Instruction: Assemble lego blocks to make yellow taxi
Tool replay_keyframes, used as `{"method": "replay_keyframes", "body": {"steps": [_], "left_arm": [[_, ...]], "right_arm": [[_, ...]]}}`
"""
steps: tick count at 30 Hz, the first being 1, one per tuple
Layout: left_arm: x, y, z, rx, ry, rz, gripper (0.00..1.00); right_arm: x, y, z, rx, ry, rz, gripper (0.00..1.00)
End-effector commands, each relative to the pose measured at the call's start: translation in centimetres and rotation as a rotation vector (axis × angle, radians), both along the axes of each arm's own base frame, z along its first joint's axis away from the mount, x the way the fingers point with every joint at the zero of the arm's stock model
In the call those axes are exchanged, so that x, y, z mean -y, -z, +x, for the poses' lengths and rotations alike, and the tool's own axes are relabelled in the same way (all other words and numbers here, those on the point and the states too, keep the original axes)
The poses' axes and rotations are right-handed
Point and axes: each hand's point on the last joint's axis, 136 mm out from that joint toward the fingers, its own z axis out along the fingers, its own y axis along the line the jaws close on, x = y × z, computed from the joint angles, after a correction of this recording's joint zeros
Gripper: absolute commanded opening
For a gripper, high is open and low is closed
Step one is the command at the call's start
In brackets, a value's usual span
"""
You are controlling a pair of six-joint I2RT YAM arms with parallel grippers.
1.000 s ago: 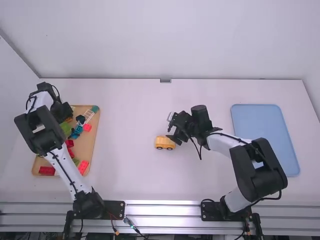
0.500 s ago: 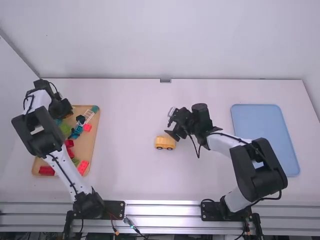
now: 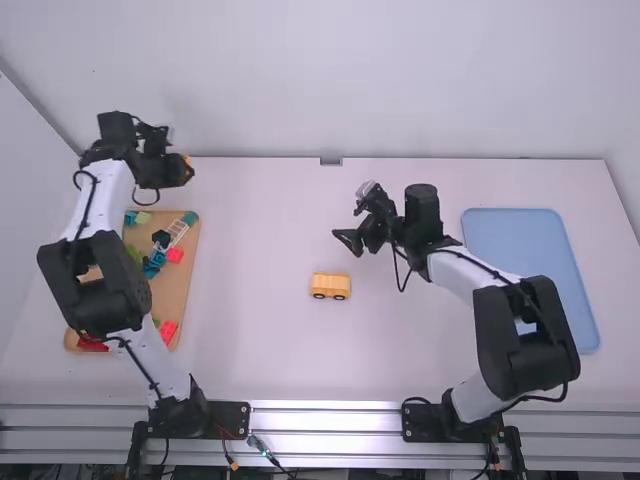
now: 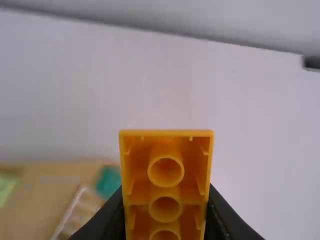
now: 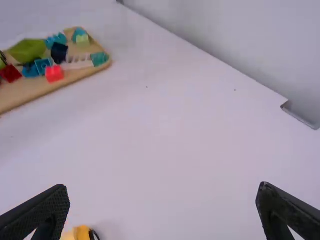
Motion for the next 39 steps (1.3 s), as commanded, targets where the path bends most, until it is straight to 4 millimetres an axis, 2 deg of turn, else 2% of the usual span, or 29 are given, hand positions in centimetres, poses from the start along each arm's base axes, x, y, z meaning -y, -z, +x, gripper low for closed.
{"method": "replay_keyframes", "body": {"steps": [1, 5, 8, 11, 12, 15, 20, 24, 28, 32, 36, 39], "left_arm": [[4.9, -0.2, -1.0, 0.049, 0.14, -0.021, 0.11], [9.9, 0.1, -2.0, 0.136, 0.242, 0.004, 0.14], [16.2, 0.3, -4.9, 0.234, 0.482, 0.004, 0.15], [21.3, -0.1, -7.8, 0.336, 0.68, -0.086, 0.14], [22.9, -0.5, -8.9, 0.375, 0.737, -0.137, 0.15], [25.8, -1.6, -11.7, 0.483, 0.891, -0.277, 0.15], [27.6, -2.6, -15.4, 0.65, 1.075, -0.441, 0.18], [28.1, -2.8, -16.0, 0.665, 1.054, -0.488, 0.18], [29.2, -3.5, -16.9, 0.728, 1.064, -0.5, 0.19], [29.7, -3.5, -17.0, 0.75, 1.035, -0.493, 0.19], [29.8, -3.6, -17.1, 0.752, 1.041, -0.495, 0.18], [29.6, -3.6, -17.1, 0.75, 1.041, -0.497, 0.18]], "right_arm": [[-0.2, -2.2, -0.1, -0.02, -0.047, 0.083, 0.99], [-0.2, -3.0, -0.6, -0.014, -0.099, 0.121, 0.99], [-0.9, -4.1, -1.5, 0.014, -0.176, 0.163, 0.99], [-1.9, -5.1, -2.8, 0.036, -0.265, 0.201, 0.99], [-2.2, -5.4, -3.2, 0.042, -0.29, 0.212, 0.99], [-2.9, -6.1, -4.2, 0.059, -0.358, 0.237, 0.99], [-3.7, -7.6, -6.0, 0.071, -0.464, 0.295, 0.99], [-3.8, -8.5, -5.8, 0.043, -0.451, 0.325, 0.98], [-4.6, -9.2, -6.7, 0.048, -0.497, 0.344, 0.94], [-5.4, -9.5, -7.6, 0.055, -0.539, 0.352, 0.9], [-6.1, -9.9, -8.6, 0.071, -0.594, 0.36, 0.8], [-6.1, -9.9, -8.6, 0.073, -0.593, 0.359, 0.75]]}}
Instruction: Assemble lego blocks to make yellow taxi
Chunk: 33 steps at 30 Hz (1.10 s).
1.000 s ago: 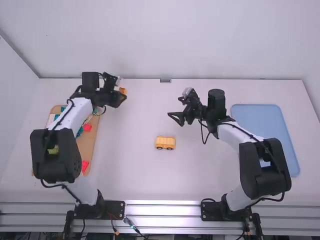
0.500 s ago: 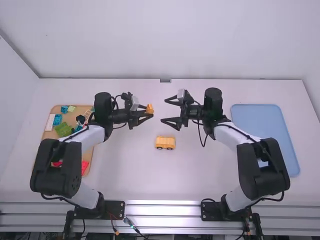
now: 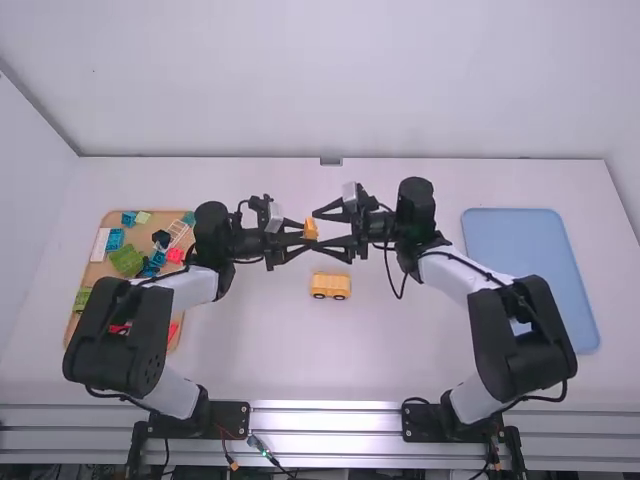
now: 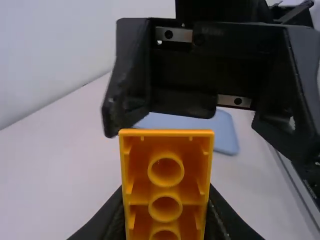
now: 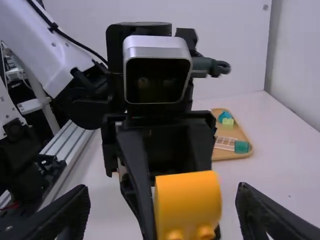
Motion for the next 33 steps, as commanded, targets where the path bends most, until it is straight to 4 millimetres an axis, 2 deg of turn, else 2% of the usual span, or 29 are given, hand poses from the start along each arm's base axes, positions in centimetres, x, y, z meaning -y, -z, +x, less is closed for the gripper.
{"method": "replay_keyframes", "body": {"steps": [1, 6, 12, 24, 33], "left_arm": [[-0.1, -0.6, -0.3, 0.002, 0.007, -0.008, 0.18], [0.2, -0.7, -0.4, 0.006, 0.01, -0.008, 0.18], [0.5, -0.7, -0.6, 0.006, 0.024, -0.008, 0.18], [0.6, -1.1, -2.0, 0.04, 0.11, -0.017, 0.17], [0.8, -1.1, -2.2, 0.037, 0.115, -0.017, 0.17]], "right_arm": [[-0.1, -1.2, -0.1, 0.025, -0.024, 0.014, 0.75], [0.0, -1.1, -0.1, 0.021, -0.023, 0.013, 0.6], [-0.7, -1.1, -0.5, 0.02, -0.031, 0.011, 0.6], [-0.7, -0.8, -0.2, 0.006, -0.014, 0.003, 0.6], [-0.7, -0.8, -0.2, 0.007, -0.014, 0.003, 0.59]]}}
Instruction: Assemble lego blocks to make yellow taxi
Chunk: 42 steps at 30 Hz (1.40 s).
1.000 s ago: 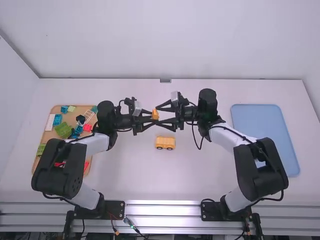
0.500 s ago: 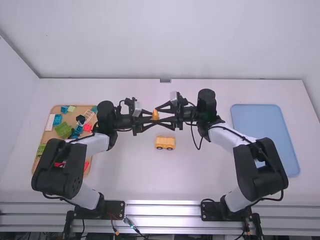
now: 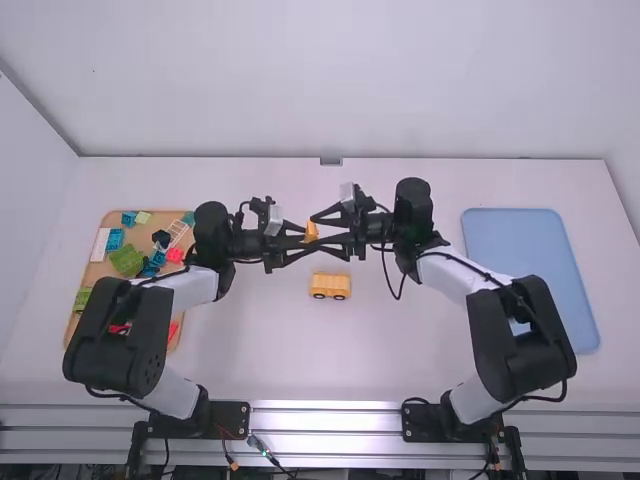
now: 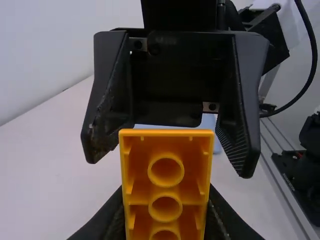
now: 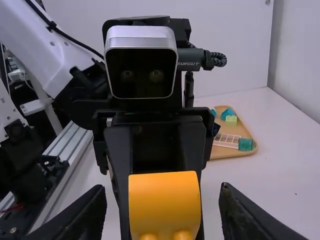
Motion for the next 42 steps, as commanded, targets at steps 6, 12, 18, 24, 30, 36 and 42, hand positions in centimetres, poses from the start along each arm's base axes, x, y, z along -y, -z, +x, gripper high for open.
{"method": "replay_keyframes", "body": {"steps": [6, 12, 18, 24, 30, 36, 42], "left_arm": [[0.3, -0.59, -0.76, 0.024, 0.031, -0.004, 0.17], [0.24, -0.55, -0.72, 0.028, 0.03, -0.002, 0.17], [0.34, -0.56, -0.9, 0.028, 0.039, -0.003, 0.16], [0.39, -0.48, -1.31, 0.056, 0.064, 0.001, 0.15], [0.24, -0.45, -1.21, 0.053, 0.059, 0.001, 0.15], [0.26, -0.45, -1.22, 0.057, 0.059, 0.002, 0.15], [0.4, -0.41, -1.32, 0.054, 0.064, 0.002, 0.14]], "right_arm": [[-0.24, -1.07, 0.06, 0.029, -0.011, 0.012, 0.53], [-0.24, -0.94, 0.15, 0.023, -0.005, 0.008, 0.52], [-0.26, -0.79, 0.17, 0.016, -0.004, 0.005, 0.49], [-0.33, -0.68, 0.19, 0.016, -0.006, 0.005, 0.49], [-0.32, -0.7, 0.09, 0.017, -0.011, 0.006, 0.49], [-0.73, -0.65, -0.33, 0.013, -0.026, 0.005, 0.47], [-1.11, -0.26, -0.37, 0.034, -0.019, -0.005, 0.41]]}}
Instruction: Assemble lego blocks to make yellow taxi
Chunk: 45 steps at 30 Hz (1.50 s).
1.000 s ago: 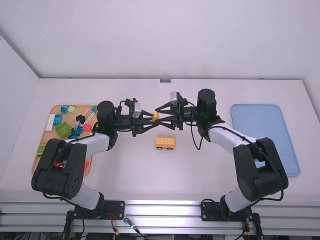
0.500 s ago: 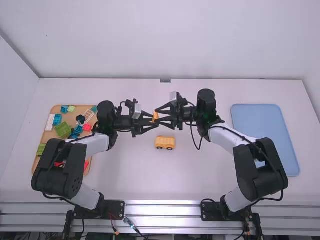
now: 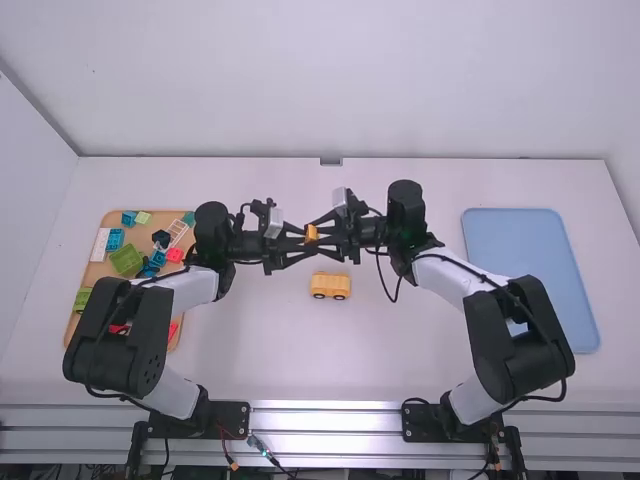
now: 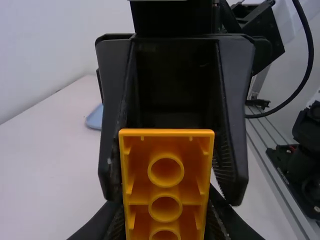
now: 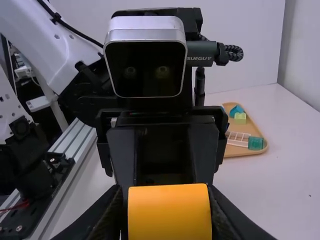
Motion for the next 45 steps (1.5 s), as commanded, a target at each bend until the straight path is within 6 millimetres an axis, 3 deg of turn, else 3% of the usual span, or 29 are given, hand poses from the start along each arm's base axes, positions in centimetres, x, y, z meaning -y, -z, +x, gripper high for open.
{"method": "replay_keyframes", "body": {"steps": [1, 18, 23, 36, 40, 45], "left_arm": [[0.21, -0.54, -0.71, 0.035, 0.029, -0.002, 0.14], [0.02, -0.5, -0.47, 0.035, 0.016, -0.001, 0.14], [-0.03, -0.39, -0.02, 0.029, -0.01, 0.003, 0.14], [0.23, -0.42, -0.19, 0.032, -0.002, 0.002, 0.14], [0.23, -0.42, -0.18, 0.032, -0.002, 0.002, 0.14], [0.04, -0.42, -0.05, 0.032, -0.009, 0.003, 0.15]], "right_arm": [[-0.13, -0.79, 0.41, 0.041, -0.001, 0.01, 0.41], [-0.11, -0.87, 0.46, 0.049, 0.001, 0.013, 0.41], [0.71, -0.87, 1.05, 0.046, 0.017, 0.013, 0.43], [0.12, -0.77, 0.17, 0.07, -0.021, 0.016, 0.41], [0.18, -0.62, 0.3, 0.06, -0.013, 0.011, 0.33], [0.36, -0.62, 0.48, 0.06, -0.007, 0.011, 0.31]]}}
